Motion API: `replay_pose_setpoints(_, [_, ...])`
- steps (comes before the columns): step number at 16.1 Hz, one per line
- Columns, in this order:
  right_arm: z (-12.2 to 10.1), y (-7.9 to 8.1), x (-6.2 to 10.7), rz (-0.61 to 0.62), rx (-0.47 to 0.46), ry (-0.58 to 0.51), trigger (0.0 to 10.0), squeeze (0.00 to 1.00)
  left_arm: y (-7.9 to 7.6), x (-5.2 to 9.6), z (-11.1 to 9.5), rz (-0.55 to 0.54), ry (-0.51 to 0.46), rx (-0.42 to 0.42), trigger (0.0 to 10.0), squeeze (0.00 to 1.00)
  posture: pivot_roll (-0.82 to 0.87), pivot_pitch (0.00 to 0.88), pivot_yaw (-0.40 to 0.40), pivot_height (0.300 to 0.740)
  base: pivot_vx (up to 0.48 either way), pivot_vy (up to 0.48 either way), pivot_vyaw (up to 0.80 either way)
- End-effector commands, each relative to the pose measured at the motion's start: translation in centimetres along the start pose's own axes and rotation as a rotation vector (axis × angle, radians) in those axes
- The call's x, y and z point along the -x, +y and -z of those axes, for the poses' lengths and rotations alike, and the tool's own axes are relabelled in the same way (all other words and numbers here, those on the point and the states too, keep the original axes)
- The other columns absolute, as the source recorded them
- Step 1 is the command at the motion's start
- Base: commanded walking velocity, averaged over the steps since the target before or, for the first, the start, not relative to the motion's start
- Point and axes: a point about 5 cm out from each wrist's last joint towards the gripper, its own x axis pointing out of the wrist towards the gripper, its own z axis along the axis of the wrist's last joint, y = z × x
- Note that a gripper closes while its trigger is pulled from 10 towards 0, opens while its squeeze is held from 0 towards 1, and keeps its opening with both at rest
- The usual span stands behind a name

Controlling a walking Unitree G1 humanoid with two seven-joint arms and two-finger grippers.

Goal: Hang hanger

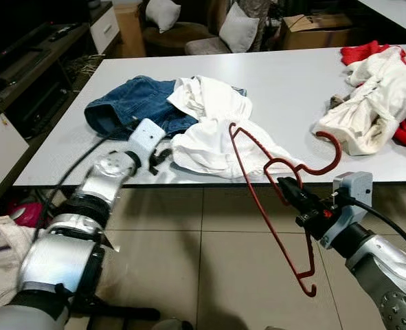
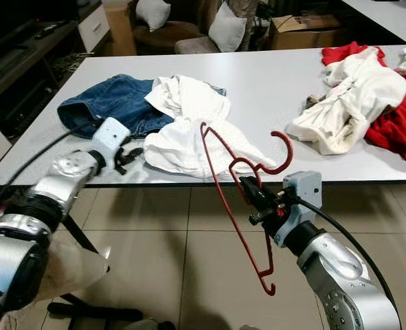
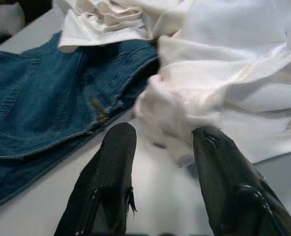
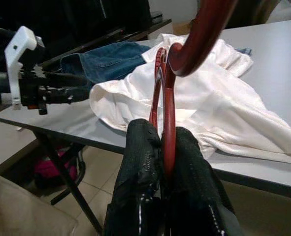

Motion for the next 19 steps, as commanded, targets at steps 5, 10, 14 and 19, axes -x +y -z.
replay_pose_setpoints(5, [-0.5,0.4,0.2,-0.029,0.011,-0.01,10.0,0.0,-0.3,0.0,-0.6,0.046,-0.084,0.084,10.0,0.0,-0.27,0.0,0.109,0.74,0.0,0.0,0.0])
replay_pose_setpoints(10, [-0.3,0.7,-0.2,-0.05,0.006,0.001,10.0,0.0,-0.6,0.1,0.6,0.026,-0.023,0.021,10.0,0.0,-0.27,0.0,0.1,0.74,0.0,0.0,0.0])
replay_pose_setpoints(14, [-0.4,1.1,-0.1,-0.081,0.011,0.001,10.0,0.0,-0.7,-0.3,0.2,-0.047,-0.044,0.05,3.1,0.0,-0.27,0.0,0.1,0.74,0.0,0.0,0.0])
replay_pose_setpoints(19, [0.0,1.7,0.7,-0.164,0.01,0.05,10.0,0.0,-0.7,-0.5,-0.1,-0.077,-0.065,0.075,0.0,0.0,-0.27,0.0,0.098,0.74,0.0,0.0,0.0])
